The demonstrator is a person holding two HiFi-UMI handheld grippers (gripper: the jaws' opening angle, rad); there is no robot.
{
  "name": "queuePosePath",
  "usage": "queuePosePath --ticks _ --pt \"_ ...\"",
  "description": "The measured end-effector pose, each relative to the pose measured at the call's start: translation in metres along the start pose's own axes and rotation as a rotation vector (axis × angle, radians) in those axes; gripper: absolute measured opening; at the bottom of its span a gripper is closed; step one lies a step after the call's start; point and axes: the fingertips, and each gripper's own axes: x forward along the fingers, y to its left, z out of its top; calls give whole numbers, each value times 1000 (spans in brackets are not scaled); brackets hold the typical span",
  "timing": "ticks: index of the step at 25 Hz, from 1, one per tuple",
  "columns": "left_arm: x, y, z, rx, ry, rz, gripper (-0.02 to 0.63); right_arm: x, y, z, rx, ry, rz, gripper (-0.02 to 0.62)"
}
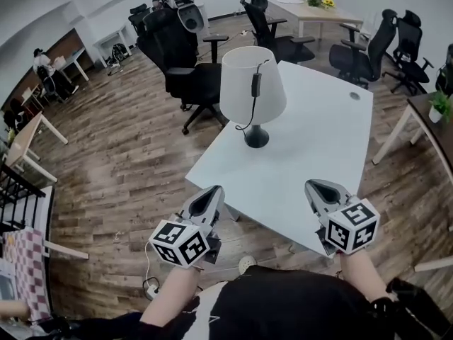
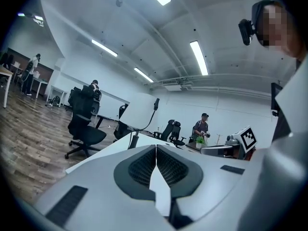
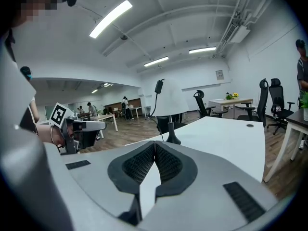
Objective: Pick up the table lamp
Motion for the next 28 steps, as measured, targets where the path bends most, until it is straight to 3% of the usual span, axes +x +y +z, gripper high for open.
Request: queuePosePath --ticks 9,16,17,19,24,28 --pt "56 54 36 -27 14 -86 17 51 -7 31 26 -27 -69 15" --pt "108 82 44 -116 30 -168 19 73 -16 25 52 -12 -110 15" --pt "115 85 43 -142 33 -181 38 75 -17 22 53 1 -110 15" --pt "130 89 43 -192 40 -202 172 78 -20 18 54 22 -111 15" --pt "162 101 46 -231 59 -211 211 87 -38 20 55 52 -118 15" --pt "182 101 43 -329 65 -267 279 92 -50 27 41 58 -113 15"
